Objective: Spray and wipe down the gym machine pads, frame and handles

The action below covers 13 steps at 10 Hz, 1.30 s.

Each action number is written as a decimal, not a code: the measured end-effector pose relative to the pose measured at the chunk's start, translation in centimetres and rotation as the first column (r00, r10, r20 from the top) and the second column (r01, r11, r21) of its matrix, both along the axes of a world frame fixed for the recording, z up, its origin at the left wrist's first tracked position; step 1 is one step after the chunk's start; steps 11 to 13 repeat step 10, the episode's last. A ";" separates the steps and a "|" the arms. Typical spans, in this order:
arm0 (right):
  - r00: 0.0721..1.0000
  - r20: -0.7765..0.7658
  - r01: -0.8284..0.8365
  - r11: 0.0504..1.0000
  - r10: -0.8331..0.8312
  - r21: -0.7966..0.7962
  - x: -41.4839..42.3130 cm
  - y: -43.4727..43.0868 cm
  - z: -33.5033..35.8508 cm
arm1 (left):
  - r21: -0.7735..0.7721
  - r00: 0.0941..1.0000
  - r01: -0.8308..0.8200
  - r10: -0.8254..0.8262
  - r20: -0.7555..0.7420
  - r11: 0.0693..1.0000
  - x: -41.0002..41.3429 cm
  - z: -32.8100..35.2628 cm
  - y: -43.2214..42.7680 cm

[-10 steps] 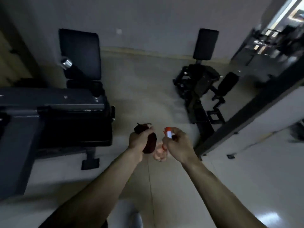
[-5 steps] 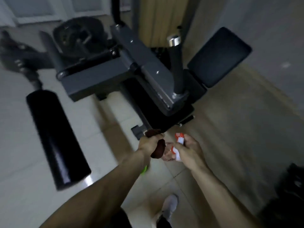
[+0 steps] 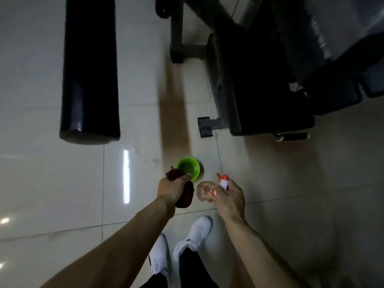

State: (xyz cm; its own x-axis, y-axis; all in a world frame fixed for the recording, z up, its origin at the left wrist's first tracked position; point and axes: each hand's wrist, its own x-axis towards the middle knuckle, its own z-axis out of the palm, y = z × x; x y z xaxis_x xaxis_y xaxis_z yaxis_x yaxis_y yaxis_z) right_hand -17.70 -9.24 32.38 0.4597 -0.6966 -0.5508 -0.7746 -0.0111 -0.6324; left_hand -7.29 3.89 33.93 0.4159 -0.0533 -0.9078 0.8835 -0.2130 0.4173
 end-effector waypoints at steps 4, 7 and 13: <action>0.987 -0.124 0.092 0.994 -0.098 -0.054 2.9 -8.0 -35.7 | -0.010 0.990 -0.047 0.046 -0.134 0.999 -0.5 -36.1 -3.7; 0.993 -0.109 -0.048 0.996 0.040 -0.071 4.3 -10.8 -44.6 | 0.124 0.980 0.175 -0.184 0.071 0.977 2.0 -47.1 -7.8; 0.949 -0.289 -0.137 0.991 0.128 -0.008 2.1 -11.3 -38.0 | 0.251 0.891 0.418 -0.448 0.072 0.873 3.5 -43.5 -8.2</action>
